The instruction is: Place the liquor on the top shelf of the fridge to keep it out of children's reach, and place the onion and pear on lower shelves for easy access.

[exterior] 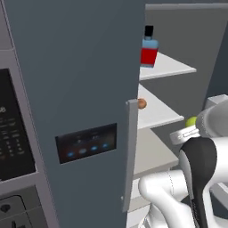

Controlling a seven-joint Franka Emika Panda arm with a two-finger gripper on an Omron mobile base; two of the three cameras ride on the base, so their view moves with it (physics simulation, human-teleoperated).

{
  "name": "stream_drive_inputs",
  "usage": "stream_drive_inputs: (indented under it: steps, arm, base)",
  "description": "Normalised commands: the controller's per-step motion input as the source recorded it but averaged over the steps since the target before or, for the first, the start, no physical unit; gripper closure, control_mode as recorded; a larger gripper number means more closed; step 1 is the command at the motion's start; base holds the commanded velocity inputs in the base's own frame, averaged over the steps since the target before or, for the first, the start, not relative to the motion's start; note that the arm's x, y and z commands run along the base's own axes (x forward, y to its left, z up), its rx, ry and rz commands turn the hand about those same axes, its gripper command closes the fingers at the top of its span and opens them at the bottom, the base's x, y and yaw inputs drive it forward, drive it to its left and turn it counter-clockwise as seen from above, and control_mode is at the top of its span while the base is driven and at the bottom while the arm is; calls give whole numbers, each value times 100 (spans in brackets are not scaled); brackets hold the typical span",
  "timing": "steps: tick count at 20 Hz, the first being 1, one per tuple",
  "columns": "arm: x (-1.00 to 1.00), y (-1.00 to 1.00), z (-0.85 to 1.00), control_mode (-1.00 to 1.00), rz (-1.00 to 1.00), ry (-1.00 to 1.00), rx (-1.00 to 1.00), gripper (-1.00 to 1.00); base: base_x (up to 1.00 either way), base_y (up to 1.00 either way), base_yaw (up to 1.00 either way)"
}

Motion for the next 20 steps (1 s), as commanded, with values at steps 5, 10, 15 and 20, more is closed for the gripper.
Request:
stream_drive_inputs:
  steps: [5,10,15,20]
  arm:
    - [0,0,0,100,0,0,0,100]
    - [0,0,0,100,0,0,0,100]
    - [13,9,-3,-100,0,0,0,100]
    - [36,19,-23,-100,0,0,0,100]
  base:
    - [32,-49,0]
    - [26,-6,1]
    - [10,8,0]
    - [0,0,0]
